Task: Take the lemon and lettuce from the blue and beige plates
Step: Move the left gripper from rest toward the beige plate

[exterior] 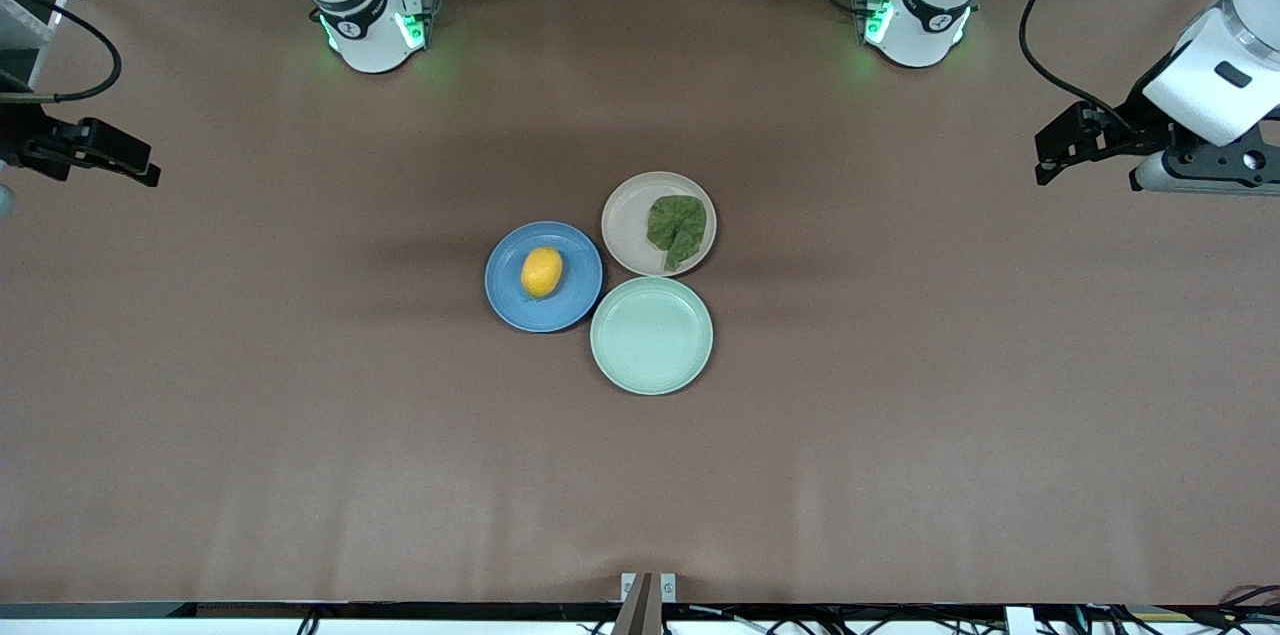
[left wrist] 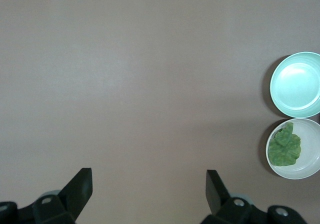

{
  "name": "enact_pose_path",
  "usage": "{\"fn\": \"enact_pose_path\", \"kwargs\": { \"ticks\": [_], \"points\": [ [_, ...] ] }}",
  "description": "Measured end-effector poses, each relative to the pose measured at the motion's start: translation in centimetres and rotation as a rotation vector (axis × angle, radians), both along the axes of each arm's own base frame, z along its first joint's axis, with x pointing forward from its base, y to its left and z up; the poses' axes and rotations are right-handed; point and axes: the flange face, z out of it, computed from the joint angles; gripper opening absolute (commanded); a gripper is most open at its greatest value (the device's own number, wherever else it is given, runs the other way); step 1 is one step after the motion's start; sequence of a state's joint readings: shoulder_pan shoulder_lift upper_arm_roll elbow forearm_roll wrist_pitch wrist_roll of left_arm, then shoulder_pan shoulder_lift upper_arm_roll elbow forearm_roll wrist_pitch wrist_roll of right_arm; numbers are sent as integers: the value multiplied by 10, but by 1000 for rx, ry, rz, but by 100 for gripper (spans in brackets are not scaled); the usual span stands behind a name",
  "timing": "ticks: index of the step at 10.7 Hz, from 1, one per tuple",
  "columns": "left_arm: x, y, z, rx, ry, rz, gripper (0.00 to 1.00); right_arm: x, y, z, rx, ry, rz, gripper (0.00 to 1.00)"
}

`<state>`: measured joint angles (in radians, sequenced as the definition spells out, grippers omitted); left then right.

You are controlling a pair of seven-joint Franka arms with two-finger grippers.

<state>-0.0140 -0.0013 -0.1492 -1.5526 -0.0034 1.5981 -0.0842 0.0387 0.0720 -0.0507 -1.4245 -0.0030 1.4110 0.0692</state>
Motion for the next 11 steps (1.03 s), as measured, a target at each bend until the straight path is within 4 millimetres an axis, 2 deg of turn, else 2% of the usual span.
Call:
{"fn": "enact_pose_path", "kwargs": {
  "ticks": [5, 7, 9, 11],
  "points": [
    [0, -5, -1, 0, 4, -8, 100, 0, 0, 0, 0, 0, 0, 100],
    [2, -10, -9, 1, 20, -18, 100, 0, 0, 0, 0, 0, 0, 100],
    [7, -28, -28, 1, 58, -40, 100, 0, 0, 0, 0, 1, 0, 100],
    [11, -58, -54, 1, 107, -16, 100, 1, 1, -1, 1, 2, 1, 100]
  ]
}}
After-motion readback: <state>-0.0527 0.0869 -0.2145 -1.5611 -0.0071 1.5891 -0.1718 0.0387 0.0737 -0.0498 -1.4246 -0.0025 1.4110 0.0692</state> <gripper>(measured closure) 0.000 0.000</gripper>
